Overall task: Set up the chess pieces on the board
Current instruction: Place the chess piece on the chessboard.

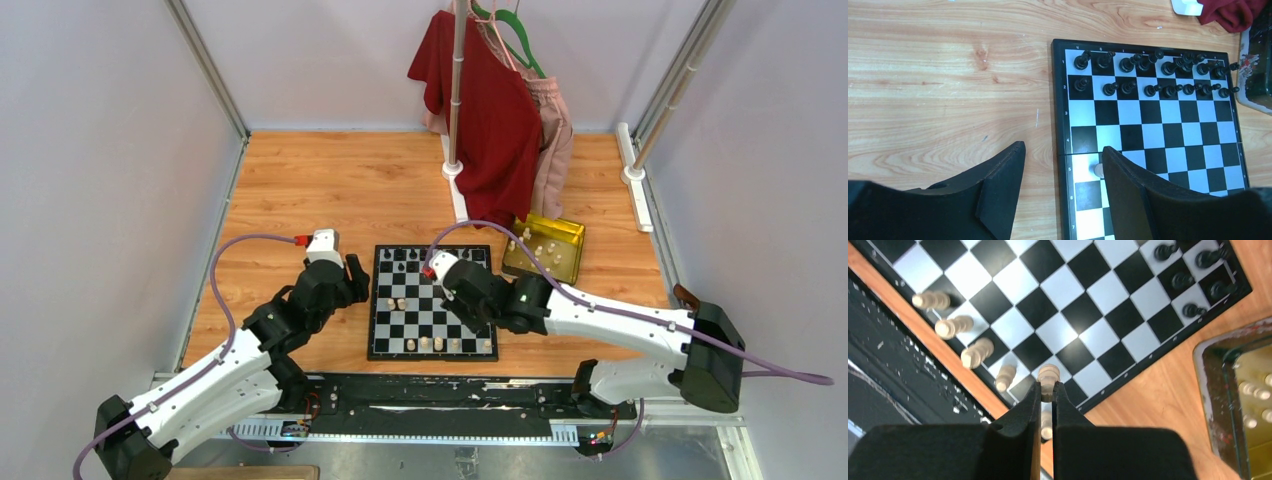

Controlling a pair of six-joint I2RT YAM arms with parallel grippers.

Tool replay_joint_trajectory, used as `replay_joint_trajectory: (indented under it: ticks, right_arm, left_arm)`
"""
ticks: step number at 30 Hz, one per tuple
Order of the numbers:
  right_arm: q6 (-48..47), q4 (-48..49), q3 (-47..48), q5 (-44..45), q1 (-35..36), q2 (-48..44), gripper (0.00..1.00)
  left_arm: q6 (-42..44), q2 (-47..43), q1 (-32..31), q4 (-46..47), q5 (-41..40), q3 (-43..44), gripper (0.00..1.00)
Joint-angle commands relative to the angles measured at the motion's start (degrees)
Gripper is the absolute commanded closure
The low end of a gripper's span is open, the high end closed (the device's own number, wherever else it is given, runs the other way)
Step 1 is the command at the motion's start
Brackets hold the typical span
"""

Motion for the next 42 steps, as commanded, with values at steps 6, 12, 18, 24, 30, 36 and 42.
replay_joint_trajectory:
  ticks: [6, 12, 18, 24, 30, 36, 42]
  right_arm:
    - [7.93, -7.67, -5.17, 4.69, 5.71, -6.27, 1.0]
    - [9.77, -6.55, -8.16, 3.78, 7.01, -6.64, 1.0]
    - [9.76, -3.49, -9.87, 3.26, 7.47, -5.62, 1.0]
    - [9.39, -1.16, -10.43, 2.17, 7.45, -3.96, 1.0]
    - [9.1, 0.13, -10.57, 1.56, 7.44, -3.01, 1.0]
    - [8.89, 1.05, -10.82, 1.14, 7.5, -2.28, 1.0]
    - [8.99, 2.21, -11.61, 0.35, 7.51, -1.71, 1.0]
  left_arm:
    - [-0.9, 2.28, 0.4, 1.82, 0.56, 0.99, 0.37]
    - [-1.02, 3.36, 0.4, 2.46, 1.02, 1.38, 0.37]
    - [-1.14, 3.95, 0.4, 2.98, 1.12, 1.36, 0.37]
    - [-1.18, 4.35, 0.4, 3.17, 1.1, 1.2, 0.37]
    - [-1.14, 4.53, 0.4, 3.3, 1.16, 1.01, 0.37]
    - [-1.27, 4.61, 0.4, 3.34, 1.19, 0.94, 0.37]
    - [-1.4, 4.46, 0.4, 3.27, 1.28, 0.79, 0.37]
